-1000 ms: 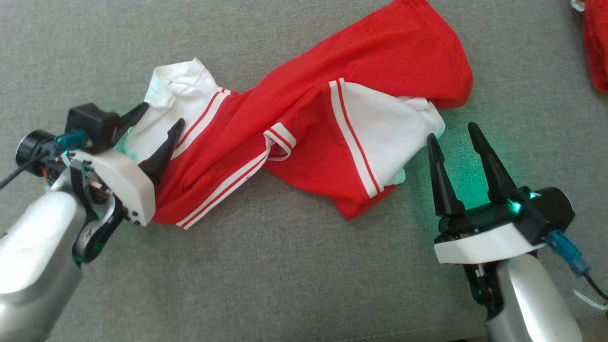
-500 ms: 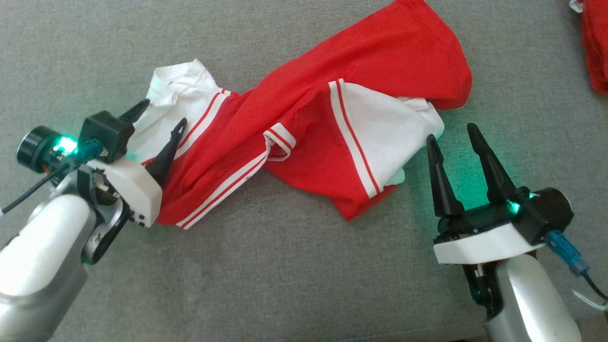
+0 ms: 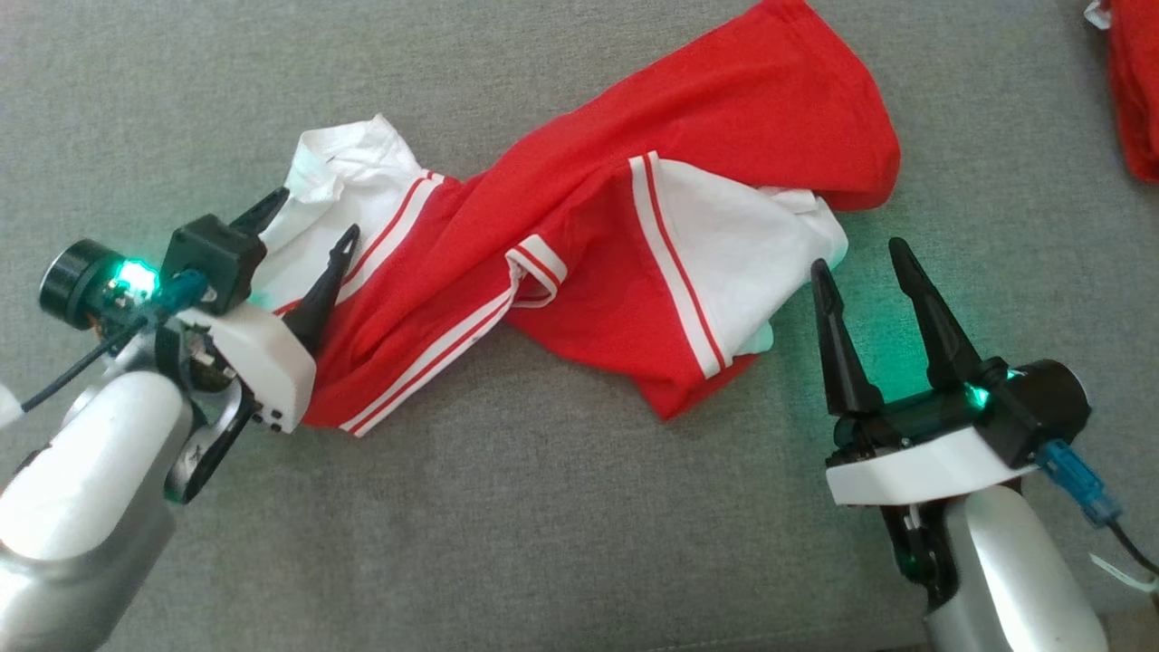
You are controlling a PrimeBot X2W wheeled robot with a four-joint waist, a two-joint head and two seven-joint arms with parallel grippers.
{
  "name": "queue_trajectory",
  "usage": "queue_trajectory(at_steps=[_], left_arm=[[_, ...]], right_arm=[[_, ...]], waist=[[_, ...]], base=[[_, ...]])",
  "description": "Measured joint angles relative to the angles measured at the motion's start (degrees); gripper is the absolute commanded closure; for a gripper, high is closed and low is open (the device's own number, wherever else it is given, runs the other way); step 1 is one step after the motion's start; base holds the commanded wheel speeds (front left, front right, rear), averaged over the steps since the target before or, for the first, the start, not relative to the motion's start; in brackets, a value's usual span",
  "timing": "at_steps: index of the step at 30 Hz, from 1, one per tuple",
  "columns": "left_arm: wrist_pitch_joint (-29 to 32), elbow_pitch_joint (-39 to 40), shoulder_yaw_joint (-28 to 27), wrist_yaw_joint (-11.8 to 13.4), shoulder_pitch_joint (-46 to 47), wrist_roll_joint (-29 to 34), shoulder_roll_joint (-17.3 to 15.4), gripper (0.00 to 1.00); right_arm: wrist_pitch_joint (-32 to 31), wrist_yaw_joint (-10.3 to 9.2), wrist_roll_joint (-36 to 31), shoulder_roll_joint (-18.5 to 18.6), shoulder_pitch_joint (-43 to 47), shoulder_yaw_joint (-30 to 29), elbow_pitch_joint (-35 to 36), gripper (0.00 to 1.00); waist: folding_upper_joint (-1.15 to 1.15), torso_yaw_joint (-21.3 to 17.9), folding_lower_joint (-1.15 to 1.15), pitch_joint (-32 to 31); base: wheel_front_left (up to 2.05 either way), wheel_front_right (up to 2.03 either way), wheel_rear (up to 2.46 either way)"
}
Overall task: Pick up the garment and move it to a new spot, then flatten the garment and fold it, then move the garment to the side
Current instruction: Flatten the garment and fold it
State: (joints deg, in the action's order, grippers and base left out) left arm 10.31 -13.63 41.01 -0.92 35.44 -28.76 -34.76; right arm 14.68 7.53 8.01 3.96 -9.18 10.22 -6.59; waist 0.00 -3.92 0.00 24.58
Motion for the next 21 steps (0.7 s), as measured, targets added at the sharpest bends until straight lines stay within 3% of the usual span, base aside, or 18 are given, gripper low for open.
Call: queue_trajectory(at_steps=[14, 15, 16, 17, 18, 19, 21], left_arm=[[-1.29, -0.88, 1.44, -0.09, 1.36, 0.59, 0.51, 0.03], [-1.23, -0.94, 1.45, -0.09, 1.38, 0.59, 0.51, 0.23], [-1.22, -0.99, 1.48, -0.11, 1.44, 0.58, 0.51, 0.53], [-1.22, -1.00, 1.53, -0.13, 1.57, 0.58, 0.51, 0.66], [-1.22, -1.00, 1.54, -0.18, 1.77, 0.58, 0.51, 0.91], [-1.23, -0.99, 1.53, -0.18, 2.00, 0.58, 0.51, 1.00], [-1.23, -0.99, 1.53, -0.18, 2.31, 0.59, 0.46, 1.00]], right_arm=[[0.00, 0.00, 0.13, 0.08, 0.03, 0.56, -0.37, 0.00], [0.00, 0.00, 0.13, 0.08, 0.02, 0.59, -0.37, 0.00], [0.00, 0.00, 0.14, 0.08, 0.02, 0.62, -0.37, 0.00], [0.00, 0.00, 0.14, 0.08, 0.02, 0.63, -0.37, 0.00], [0.00, 0.00, 0.14, 0.08, 0.02, 0.63, -0.37, 0.00], [0.00, 0.00, 0.14, 0.08, 0.02, 0.63, -0.38, 0.00], [0.00, 0.00, 0.14, 0.07, 0.02, 0.63, -0.45, 0.00]], waist=[[0.00, -0.29, 0.00, 0.03], [0.00, -0.37, 0.00, 0.07], [0.00, -0.44, 0.00, 0.11], [0.00, -0.51, 0.00, 0.15], [0.00, -0.56, 0.00, 0.21], [0.00, -0.58, 0.00, 0.30], [0.00, -0.57, 0.00, 0.48]], base=[[0.00, 0.00, 0.00], [0.00, 0.00, 0.00], [0.00, 0.00, 0.00], [0.00, 0.00, 0.00], [0.00, 0.00, 0.00], [0.00, 0.00, 0.00], [0.00, 0.00, 0.00]])
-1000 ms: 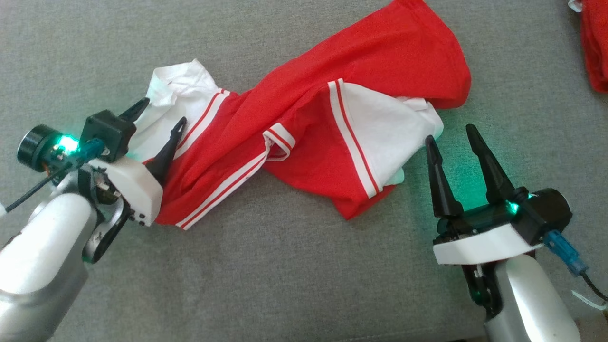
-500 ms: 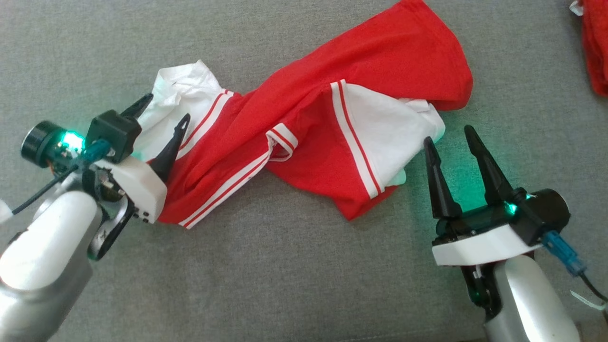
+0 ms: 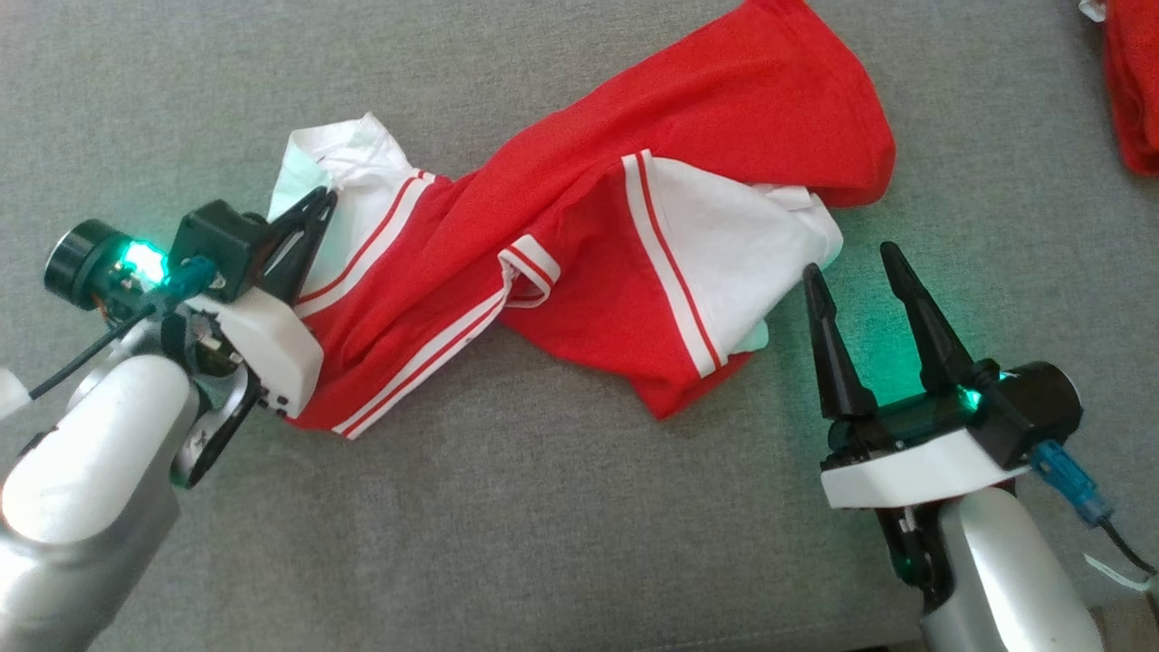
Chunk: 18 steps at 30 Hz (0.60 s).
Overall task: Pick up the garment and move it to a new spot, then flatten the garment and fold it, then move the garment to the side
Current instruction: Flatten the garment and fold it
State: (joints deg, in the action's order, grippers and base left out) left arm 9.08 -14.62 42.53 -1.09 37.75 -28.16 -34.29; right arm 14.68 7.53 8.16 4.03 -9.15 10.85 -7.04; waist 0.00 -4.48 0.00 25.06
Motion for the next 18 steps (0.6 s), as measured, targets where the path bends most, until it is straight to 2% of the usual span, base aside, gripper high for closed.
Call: queue_trajectory(at_steps=[6, 10, 15, 18], left_arm=[[-1.10, 0.19, -0.16, 0.16, 0.13, 0.00, -0.53, 1.00], [-2.25, 1.54, -1.14, 1.21, 0.18, 0.52, -1.97, 1.00], [-2.88, 4.61, -3.48, 3.23, 0.76, 0.60, -5.71, 1.00], [-3.10, 6.48, -4.77, 4.20, 0.76, 0.60, -7.87, 1.00]], right_arm=[[0.00, 0.00, 0.00, 0.00, -0.02, -0.03, -0.16, 0.00], [0.00, 0.00, 0.00, 0.08, -0.26, -0.24, -0.09, 0.00], [0.00, 0.00, 1.78, 1.27, -2.94, -0.77, 0.19, 0.00], [0.00, 0.00, 4.49, 4.30, -6.90, -0.59, -0.75, 0.00]], waist=[[0.00, 0.21, 0.00, 0.16], [0.00, 0.53, 0.00, 0.01], [0.00, 0.73, 0.00, 0.01], [0.00, 1.08, 0.00, 0.27]], base=[[0.00, 0.00, 0.00], [0.00, 0.00, 0.00], [0.00, 0.00, 0.00], [0.00, 0.00, 0.00]])
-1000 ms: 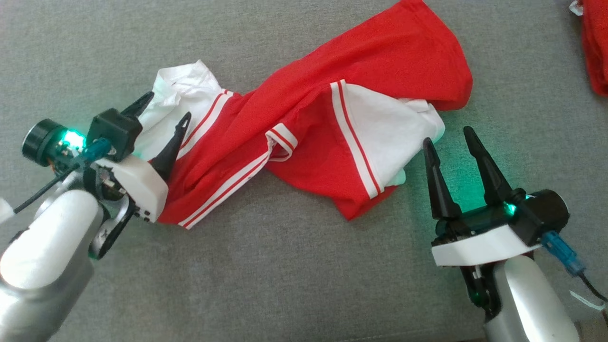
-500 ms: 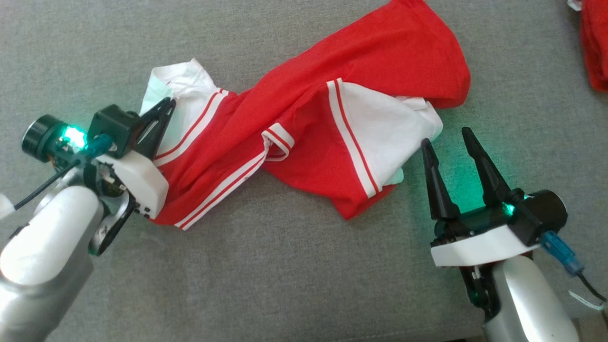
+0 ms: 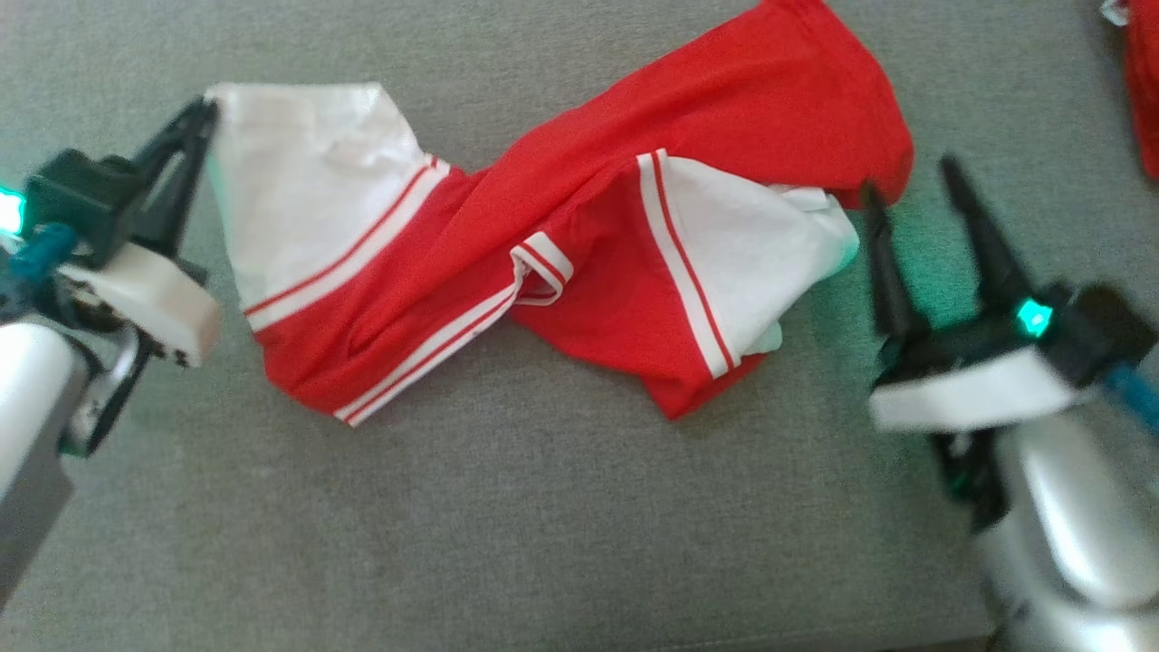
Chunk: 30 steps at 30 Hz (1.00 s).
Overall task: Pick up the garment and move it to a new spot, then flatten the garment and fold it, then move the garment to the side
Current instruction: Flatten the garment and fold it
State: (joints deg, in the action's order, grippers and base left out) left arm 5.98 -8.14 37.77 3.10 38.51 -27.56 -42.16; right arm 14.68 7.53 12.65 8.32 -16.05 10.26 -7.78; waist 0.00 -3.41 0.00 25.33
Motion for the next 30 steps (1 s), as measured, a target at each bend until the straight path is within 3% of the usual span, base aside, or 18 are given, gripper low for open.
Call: queue_trajectory(at_steps=[3, 7, 10, 13, 20, 28, 30], left_arm=[[0.01, 1.32, -0.98, 0.51, 0.01, 0.00, -1.42, 1.00], [-0.11, 2.58, -1.58, 1.27, 0.64, 0.49, -2.09, 1.00], [-0.35, 2.98, -1.60, 1.22, 2.51, 1.27, -1.99, 1.00], [-0.59, 2.96, -1.47, 0.89, 4.28, 1.43, -1.60, 1.00], [-1.11, 1.40, 0.47, -0.81, 7.10, 2.74, 1.25, 1.00], [-2.11, -1.33, 1.63, -2.11, 9.08, 2.92, 2.67, 1.00], [-2.11, -1.63, 1.72, -2.12, 9.22, 2.92, 2.78, 1.00]], right_arm=[[-0.48, 0.00, 1.85, 5.35, -6.69, 0.92, -5.79, 0.00], [-8.40, 0.00, 6.35, 12.37, -17.61, 4.24, -12.95, 0.00], [-12.82, 0.00, 11.29, 16.56, -25.54, 10.17, -15.96, 0.00], [-16.17, 0.00, 17.51, 19.16, -31.33, 16.50, -19.18, 0.00], [-21.81, 0.00, 24.46, 24.93, -38.99, 28.60, -28.30, 0.00], [-22.19, 0.00, 31.60, 28.50, -45.07, 39.75, -29.77, 0.00], [-22.15, 0.00, 32.06, 28.71, -45.66, 41.07, -29.93, 0.07]], waist=[[0.00, 0.54, 0.00, 0.35], [0.00, 1.88, 0.00, 1.04], [0.00, 3.32, 0.00, 1.78], [0.00, 4.84, 0.00, 2.70], [0.00, 8.64, -0.01, 5.14], [0.00, 11.26, 0.00, 6.88], [0.00, 11.26, 0.00, 6.86]], base=[[0.00, 0.00, 0.00], [0.00, 0.00, 0.00], [0.00, 0.00, 0.00], [0.00, 0.00, 0.00], [0.00, 0.00, 0.00], [0.00, 0.00, 0.00], [0.00, 0.00, 0.00]])
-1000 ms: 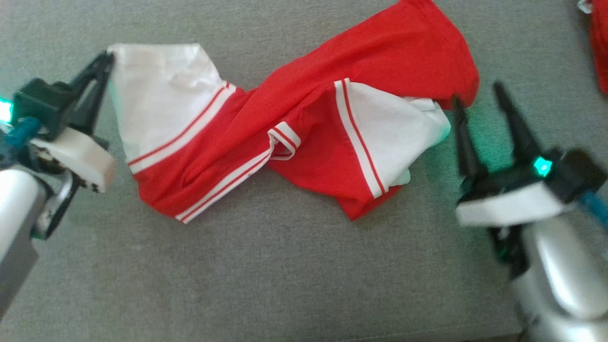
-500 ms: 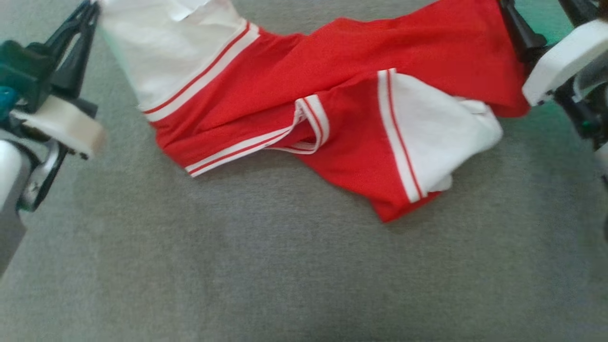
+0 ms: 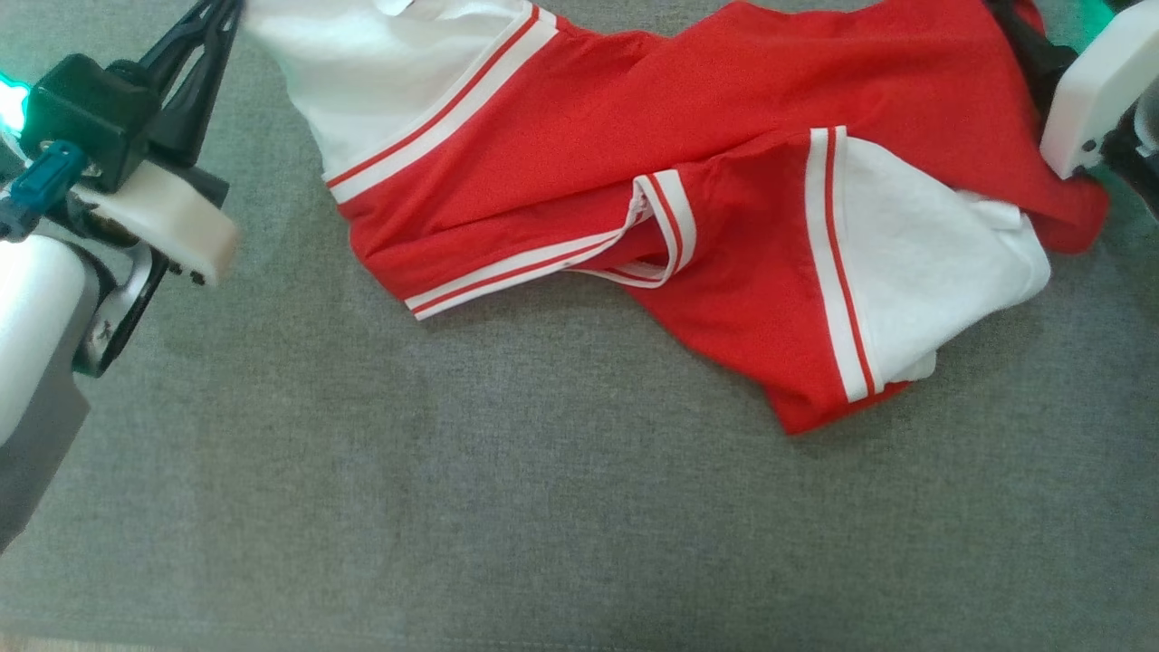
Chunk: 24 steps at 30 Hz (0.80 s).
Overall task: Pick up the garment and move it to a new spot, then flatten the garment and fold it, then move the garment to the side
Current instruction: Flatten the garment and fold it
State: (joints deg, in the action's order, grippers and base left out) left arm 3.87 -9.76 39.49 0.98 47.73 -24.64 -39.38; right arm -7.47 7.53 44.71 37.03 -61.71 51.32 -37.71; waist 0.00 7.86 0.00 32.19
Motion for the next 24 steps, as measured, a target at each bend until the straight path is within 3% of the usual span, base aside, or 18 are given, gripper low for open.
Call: queue_trajectory(at_steps=[1, 2, 3, 4, 5, 10, 16, 21, 24], left_arm=[[-0.07, -0.20, 0.08, -0.01, 0.13, 0.00, 0.11, 1.00], [-0.29, -0.26, 0.11, -0.14, 0.19, 0.00, 0.12, 1.00], [-0.51, -0.37, 0.14, -0.49, 0.21, 0.00, 0.12, 1.00], [-0.51, -0.52, 0.24, -0.51, 0.21, 0.00, 0.12, 1.00], [-0.51, -0.69, 0.34, -0.54, 0.23, 0.00, 0.13, 1.00], [-2.01, -1.91, 0.59, -0.88, 0.88, 0.07, 0.23, 1.00], [-5.23, -3.31, 0.62, -1.55, 4.31, 2.86, -0.02, 1.00], [-8.46, -3.10, -0.36, -1.58, 9.85, 5.10, -1.16, 1.00], [-10.01, -2.89, -1.34, -2.08, 12.95, 5.63, -1.72, 1.00]], right_arm=[[0.19, 0.00, 0.45, 0.16, -0.48, 1.33, -0.07, 0.11], [0.35, 0.00, 0.82, 0.36, -1.01, 2.74, -0.07, 0.27], [0.42, 0.00, 1.29, 0.66, -1.53, 4.19, -0.01, 0.53], [0.43, 0.00, 2.00, 0.97, -2.13, 5.68, 0.20, 0.68], [0.62, 0.00, 2.66, 1.30, -2.76, 7.03, 0.46, 1.00], [7.16, 0.00, 3.63, 1.94, -4.87, 12.28, -0.13, 1.00], [19.45, 0.00, 3.63, 1.96, -9.77, 12.30, -5.01, 1.00], [21.81, 0.00, 3.63, 1.90, -14.21, 6.93, -5.57, 1.00], [21.86, 0.00, 2.75, 2.48, -14.56, 1.41, -2.20, 1.00]], waist=[[0.00, -0.02, 0.00, -0.03], [0.00, -0.03, 0.01, -0.05], [0.00, -0.04, 0.01, -0.06], [0.00, -0.06, 0.01, -0.04], [0.00, -0.08, 0.01, -0.01], [0.00, -0.44, 0.00, -0.40], [0.00, -1.70, 0.00, -3.12], [0.00, -3.39, 0.00, -6.53], [0.00, -4.56, 0.01, -8.90]], base=[[0.00, 0.00, 0.00], [0.00, 0.00, 0.00], [0.00, 0.00, 0.00], [0.00, 0.00, 0.00], [0.00, 0.00, 0.00], [0.00, 0.00, 0.00], [0.00, 0.00, 0.00], [0.00, 0.00, 0.00], [0.00, 0.00, 0.00]])
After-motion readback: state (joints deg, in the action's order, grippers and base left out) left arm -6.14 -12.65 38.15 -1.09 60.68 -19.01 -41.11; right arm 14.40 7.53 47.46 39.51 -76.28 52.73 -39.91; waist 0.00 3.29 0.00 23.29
